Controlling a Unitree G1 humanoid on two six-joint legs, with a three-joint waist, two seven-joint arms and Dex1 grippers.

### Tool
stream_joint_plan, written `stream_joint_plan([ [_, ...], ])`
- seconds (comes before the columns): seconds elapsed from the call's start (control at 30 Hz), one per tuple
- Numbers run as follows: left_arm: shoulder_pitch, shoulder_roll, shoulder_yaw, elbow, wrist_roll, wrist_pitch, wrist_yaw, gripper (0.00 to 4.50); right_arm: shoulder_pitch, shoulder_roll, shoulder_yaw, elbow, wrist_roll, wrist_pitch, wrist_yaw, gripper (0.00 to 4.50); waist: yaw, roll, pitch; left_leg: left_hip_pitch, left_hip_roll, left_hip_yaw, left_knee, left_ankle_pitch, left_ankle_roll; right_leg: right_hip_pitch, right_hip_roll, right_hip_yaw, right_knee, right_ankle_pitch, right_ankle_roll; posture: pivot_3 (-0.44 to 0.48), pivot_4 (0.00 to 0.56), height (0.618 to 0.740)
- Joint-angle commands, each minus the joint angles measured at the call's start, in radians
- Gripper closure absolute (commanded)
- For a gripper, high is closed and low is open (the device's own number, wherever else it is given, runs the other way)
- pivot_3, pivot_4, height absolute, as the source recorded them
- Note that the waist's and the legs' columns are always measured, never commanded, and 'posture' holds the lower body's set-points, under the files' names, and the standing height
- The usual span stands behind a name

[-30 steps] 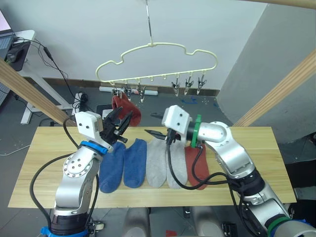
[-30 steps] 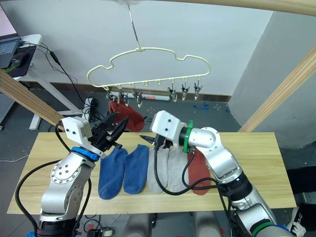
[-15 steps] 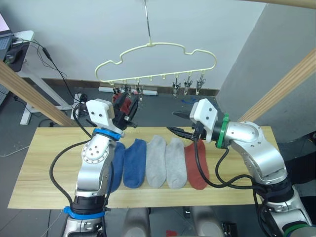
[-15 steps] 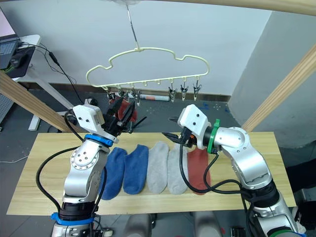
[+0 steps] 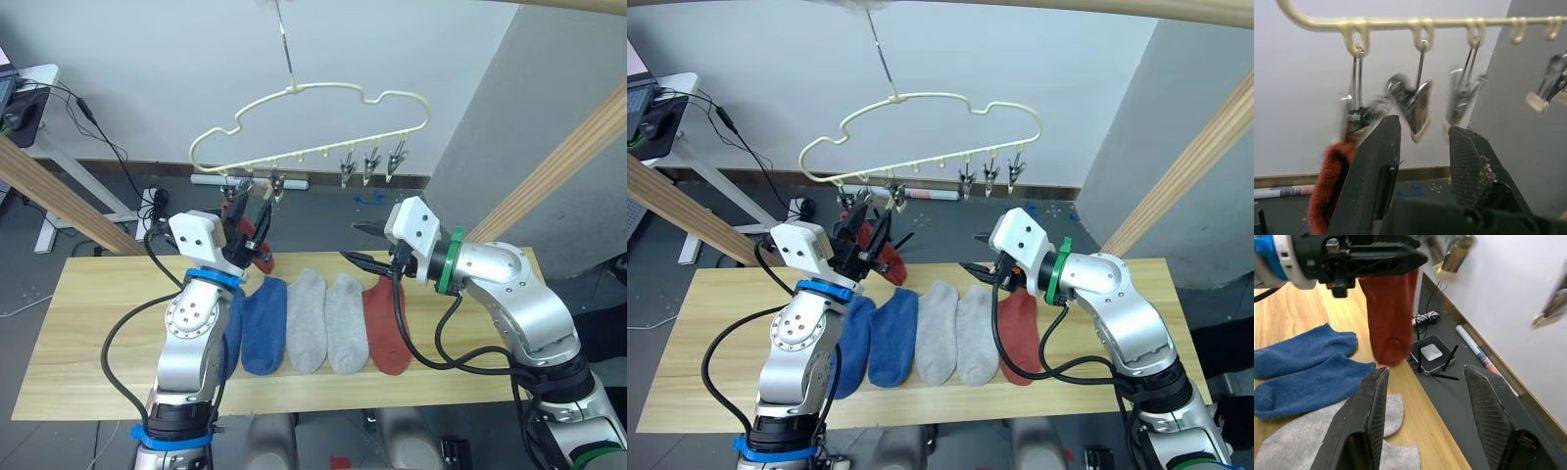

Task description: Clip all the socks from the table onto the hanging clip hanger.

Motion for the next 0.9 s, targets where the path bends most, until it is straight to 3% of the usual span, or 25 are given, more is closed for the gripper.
stream_joint_plan([
  [0.03, 0.045, 0.004, 0.008, -0.069, -0.012, -0.035, -0.013, 2.67, 0.007, -0.010, -0.024, -0.059, 0.014, -0.019, -0.013, 1.99, 0.000, 0.000, 0.000, 0.000, 0.000, 0.000, 0.000, 0.000, 0.000, 0.000, 0.000, 0.000, 0.000, 0.000, 0.000, -0.100, 0.313, 0.721],
  [0.17, 0.049, -0.002, 0.009, -0.038, -0.007, -0.041, -0.010, 2.67, 0.007, -0.014, -0.020, -0.057, 0.021, -0.023, -0.019, 1.99, 0.000, 0.000, 0.000, 0.000, 0.000, 0.000, 0.001, 0.000, 0.000, 0.000, 0.000, 0.000, 0.000, 0.000, 0.000, -0.100, 0.313, 0.721],
  [0.6, -0.134, -0.007, 0.033, 0.212, -0.003, -0.140, -0.007, 2.67, -0.016, -0.006, -0.018, -0.041, 0.030, -0.033, -0.023, 1.99, 0.001, 0.000, 0.000, 0.000, -0.001, -0.001, 0.014, 0.000, 0.001, 0.000, 0.001, 0.000, 0.012, 0.000, 0.001, -0.109, 0.302, 0.721],
  [0.9, -0.184, -0.001, 0.061, 0.230, -0.013, -0.168, 0.010, 2.67, -0.020, -0.014, -0.027, -0.037, 0.051, -0.041, -0.015, 1.99, 0.000, 0.000, 0.000, 0.000, -0.001, -0.001, 0.014, 0.001, 0.002, 0.000, 0.001, 0.001, 0.013, 0.000, 0.001, -0.109, 0.302, 0.721],
])
